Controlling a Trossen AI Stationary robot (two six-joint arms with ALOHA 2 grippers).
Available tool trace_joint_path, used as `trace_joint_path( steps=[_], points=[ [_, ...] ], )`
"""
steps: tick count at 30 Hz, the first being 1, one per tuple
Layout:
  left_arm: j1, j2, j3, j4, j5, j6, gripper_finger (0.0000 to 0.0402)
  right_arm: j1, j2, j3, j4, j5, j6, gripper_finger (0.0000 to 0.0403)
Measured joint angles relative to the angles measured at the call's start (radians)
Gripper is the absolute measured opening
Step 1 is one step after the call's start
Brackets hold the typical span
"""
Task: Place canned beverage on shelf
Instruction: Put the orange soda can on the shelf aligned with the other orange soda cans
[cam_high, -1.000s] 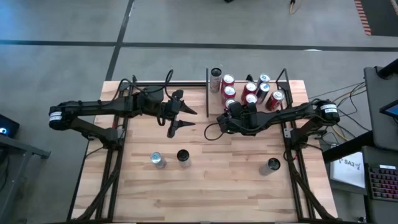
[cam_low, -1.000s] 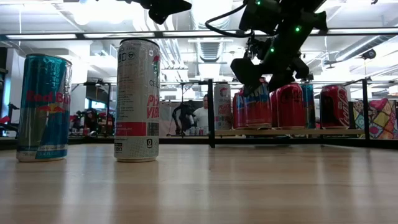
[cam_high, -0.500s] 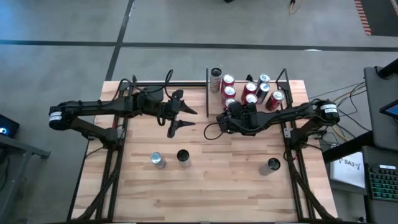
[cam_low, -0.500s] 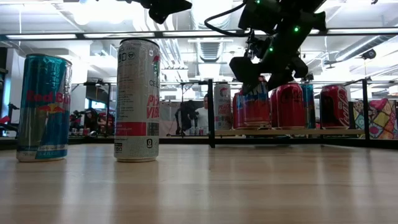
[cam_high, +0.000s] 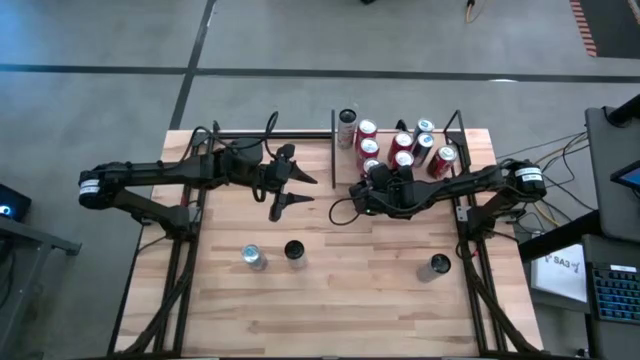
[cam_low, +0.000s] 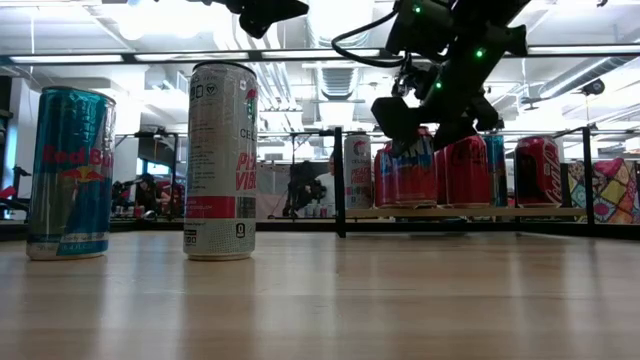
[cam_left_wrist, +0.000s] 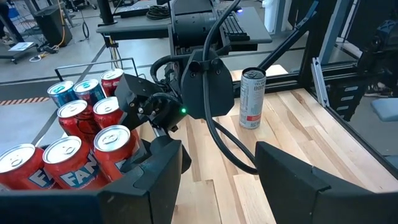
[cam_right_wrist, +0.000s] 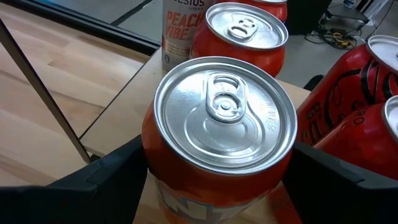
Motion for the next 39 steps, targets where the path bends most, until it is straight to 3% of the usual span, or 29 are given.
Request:
trace_joint_path(
  steps=[39],
  points=[
    [0.0,0.0,0.0,0.007,0.0,-0.001,0.019,-0.033,0.0,-0.023,0.057,0.001,-0.063,0.0349]
  ],
)
